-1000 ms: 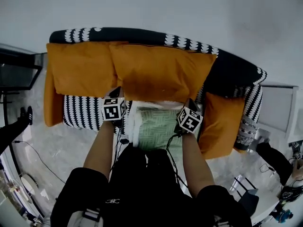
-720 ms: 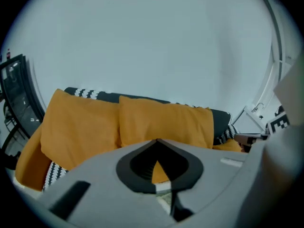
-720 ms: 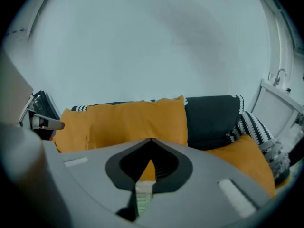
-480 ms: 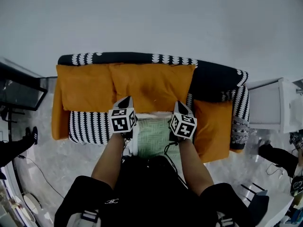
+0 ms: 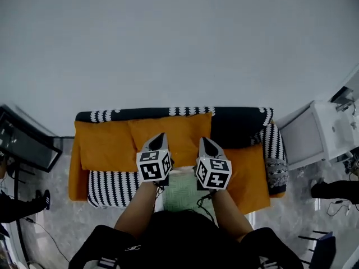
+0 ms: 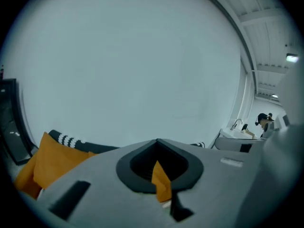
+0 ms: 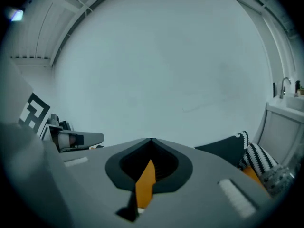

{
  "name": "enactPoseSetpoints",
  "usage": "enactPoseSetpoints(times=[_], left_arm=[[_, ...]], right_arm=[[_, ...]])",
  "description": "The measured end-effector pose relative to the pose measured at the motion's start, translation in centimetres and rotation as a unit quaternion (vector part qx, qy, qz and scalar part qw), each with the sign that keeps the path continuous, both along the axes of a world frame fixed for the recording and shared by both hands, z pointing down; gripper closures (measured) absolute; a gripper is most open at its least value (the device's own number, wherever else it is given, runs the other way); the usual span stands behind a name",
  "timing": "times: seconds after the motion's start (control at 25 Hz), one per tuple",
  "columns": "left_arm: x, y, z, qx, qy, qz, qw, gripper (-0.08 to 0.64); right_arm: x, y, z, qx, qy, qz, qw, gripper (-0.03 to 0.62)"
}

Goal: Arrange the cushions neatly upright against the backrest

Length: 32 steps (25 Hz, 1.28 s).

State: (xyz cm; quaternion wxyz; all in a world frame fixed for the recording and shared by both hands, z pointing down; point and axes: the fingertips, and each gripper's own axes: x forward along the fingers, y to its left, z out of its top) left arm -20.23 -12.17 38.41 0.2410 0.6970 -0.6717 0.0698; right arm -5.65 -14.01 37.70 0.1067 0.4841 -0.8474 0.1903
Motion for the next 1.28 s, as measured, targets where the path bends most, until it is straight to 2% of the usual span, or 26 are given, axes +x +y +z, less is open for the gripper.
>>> enactPoseSetpoints(times=[0.2,0.4,0.68,0.8,0.88,1.28], left_arm=[[4.0,-0.2,-5.9,0.042,-0.024,0.036,0.9982,0.551],[8.1,-0.1,-8.7,0.074,-0.049,0.079,0.9929,0.551],[11.2,0.3,-12.5,0.116,-0.063,0.104,0.9858,0.551],[11.4,0.0,-13.2,0.125,-0.093,0.107,0.982,0.552],[11.6,0.1,-13.2,0.126,-0.098,0.11,0.981,0.554],[12.3,0.1,-12.9,0.126,-0.065,0.124,0.9822,0.552]], right_arm=[[2.8,0.8,-5.5,0.048,-0.006,0.023,0.999,0.586],[5.3,1.0,-8.7,0.084,-0.002,0.045,0.995,0.586],[7.7,1.1,-11.7,0.132,0.03,0.075,0.988,0.586],[8.0,1.1,-11.9,0.13,0.031,0.076,0.988,0.586],[8.1,1.2,-11.8,0.127,0.027,0.076,0.989,0.586],[8.5,1.2,-11.1,0.11,0.012,0.083,0.99,0.586]])
